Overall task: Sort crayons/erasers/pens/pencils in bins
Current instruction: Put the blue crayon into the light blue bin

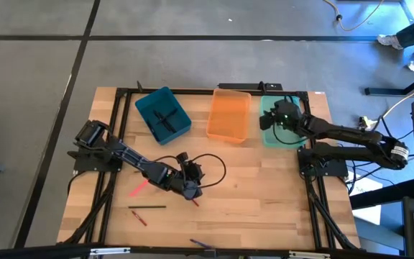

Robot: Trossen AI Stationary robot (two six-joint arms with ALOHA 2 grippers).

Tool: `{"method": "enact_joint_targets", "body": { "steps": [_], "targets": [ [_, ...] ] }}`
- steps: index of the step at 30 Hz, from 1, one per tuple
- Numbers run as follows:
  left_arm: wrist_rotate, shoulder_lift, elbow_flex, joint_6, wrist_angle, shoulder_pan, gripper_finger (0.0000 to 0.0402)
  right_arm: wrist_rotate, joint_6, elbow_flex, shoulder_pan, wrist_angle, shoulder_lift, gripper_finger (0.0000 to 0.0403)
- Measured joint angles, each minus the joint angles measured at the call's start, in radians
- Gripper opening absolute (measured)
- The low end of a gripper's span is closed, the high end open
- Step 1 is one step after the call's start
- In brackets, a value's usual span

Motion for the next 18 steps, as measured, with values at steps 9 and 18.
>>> {"method": "enact_joint_targets", "body": {
  "steps": [9, 18],
  "targets": [
    [-0.050, 0.000, 0.000, -0.015, -0.003, -0.011, 0.0172, 0.017, 0.004, 0.053, 0.216, 0.052, -0.031, 0.0169],
    [-0.131, 0.000, 0.000, 0.075, 0.069, -0.032, 0.0170, 0.038, 0.058, 0.055, 0.432, 0.285, -0.003, 0.0169]
  ]
}}
